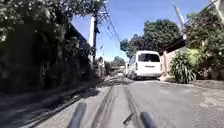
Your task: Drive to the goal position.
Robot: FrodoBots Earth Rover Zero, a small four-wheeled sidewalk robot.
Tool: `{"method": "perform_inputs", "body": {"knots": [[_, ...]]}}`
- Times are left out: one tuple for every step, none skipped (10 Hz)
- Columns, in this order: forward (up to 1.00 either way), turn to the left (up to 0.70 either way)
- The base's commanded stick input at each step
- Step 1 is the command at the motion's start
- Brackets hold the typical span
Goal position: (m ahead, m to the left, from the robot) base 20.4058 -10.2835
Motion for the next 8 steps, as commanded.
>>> {"method": "perform_inputs", "body": {"knots": [[0.7, 0.0], [0.7, 0.0], [0.7, 0.0], [0.7, 0.0], [0.7, 0.0], [0.7, 0.0], [0.7, 0.0], [0.7, 0.0]]}}
